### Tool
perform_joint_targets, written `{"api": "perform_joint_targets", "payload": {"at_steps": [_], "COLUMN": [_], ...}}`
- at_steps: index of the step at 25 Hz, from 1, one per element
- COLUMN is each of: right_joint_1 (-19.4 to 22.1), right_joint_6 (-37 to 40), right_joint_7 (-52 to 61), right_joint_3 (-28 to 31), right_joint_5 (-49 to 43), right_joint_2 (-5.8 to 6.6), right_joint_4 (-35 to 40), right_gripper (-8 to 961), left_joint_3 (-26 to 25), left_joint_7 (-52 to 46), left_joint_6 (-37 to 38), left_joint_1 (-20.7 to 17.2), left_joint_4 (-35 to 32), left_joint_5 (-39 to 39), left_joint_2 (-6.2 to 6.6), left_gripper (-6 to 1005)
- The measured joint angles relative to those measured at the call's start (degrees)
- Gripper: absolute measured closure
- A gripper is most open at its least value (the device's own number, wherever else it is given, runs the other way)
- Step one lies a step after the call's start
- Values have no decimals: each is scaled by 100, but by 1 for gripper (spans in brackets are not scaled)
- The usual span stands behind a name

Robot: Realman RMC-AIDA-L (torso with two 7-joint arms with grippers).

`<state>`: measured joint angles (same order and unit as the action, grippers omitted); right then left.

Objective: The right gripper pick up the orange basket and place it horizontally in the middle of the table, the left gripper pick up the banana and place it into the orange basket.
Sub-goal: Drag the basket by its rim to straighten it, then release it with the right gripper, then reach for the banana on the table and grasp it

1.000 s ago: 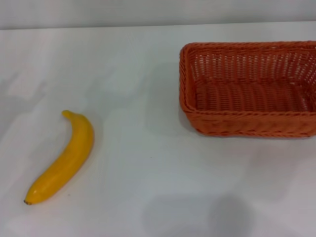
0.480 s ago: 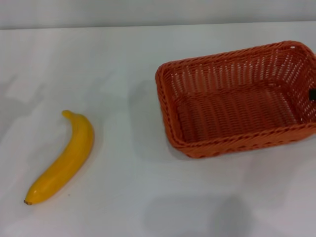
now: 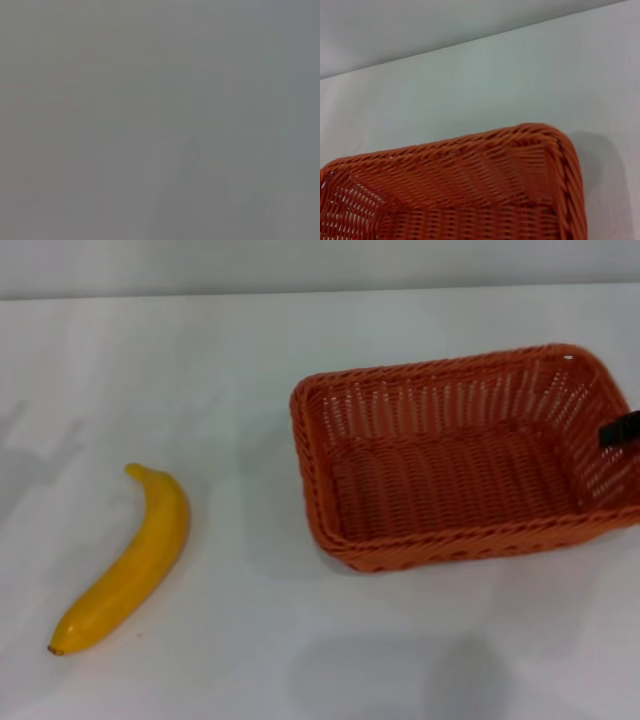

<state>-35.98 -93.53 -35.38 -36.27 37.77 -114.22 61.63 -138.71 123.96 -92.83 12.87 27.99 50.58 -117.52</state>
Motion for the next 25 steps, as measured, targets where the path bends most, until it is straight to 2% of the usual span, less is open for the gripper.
{"api": "perform_joint_targets", "payload": {"at_steps": [4, 8, 11, 12, 14, 19, 23, 25], "right_joint_1": [-1, -1, -1, 17, 39, 242, 502, 663], "right_joint_6": [-22, -24, -30, -16, 18, 369, 762, 987], "right_joint_7": [-6, -62, -235, -380, -499, -1235, -1885, -2310], "right_joint_3": [-4, 5, 47, 53, 53, 65, 122, 246], "right_joint_5": [26, 33, 138, 257, 344, 874, 1304, 1480], "right_joint_2": [-15, 29, 105, 184, 240, 426, 442, 367], "right_joint_4": [-3, 22, 64, 67, 69, 110, 404, 591], "right_gripper": [639, 575, 424, 374, 308, 143, 91, 78], "left_joint_3": [12, 32, 7, -20, -23, -91, -486, -618], "left_joint_7": [-89, -364, -729, -1316, -1820, -4082, -6076, -6948], "left_joint_6": [27, 33, 48, 128, 244, 727, 663, 503], "left_joint_1": [-9, -26, -77, -246, -403, -812, -632, -432], "left_joint_4": [0, 24, 177, 674, 1167, 3139, 4360, 4861], "left_joint_5": [4, 48, 170, 418, 605, 1732, 3169, 3959], "left_joint_2": [1, 46, 80, 90, 69, -3, 43, 112], "left_gripper": [115, 115, 116, 116, 116, 116, 116, 116]}}
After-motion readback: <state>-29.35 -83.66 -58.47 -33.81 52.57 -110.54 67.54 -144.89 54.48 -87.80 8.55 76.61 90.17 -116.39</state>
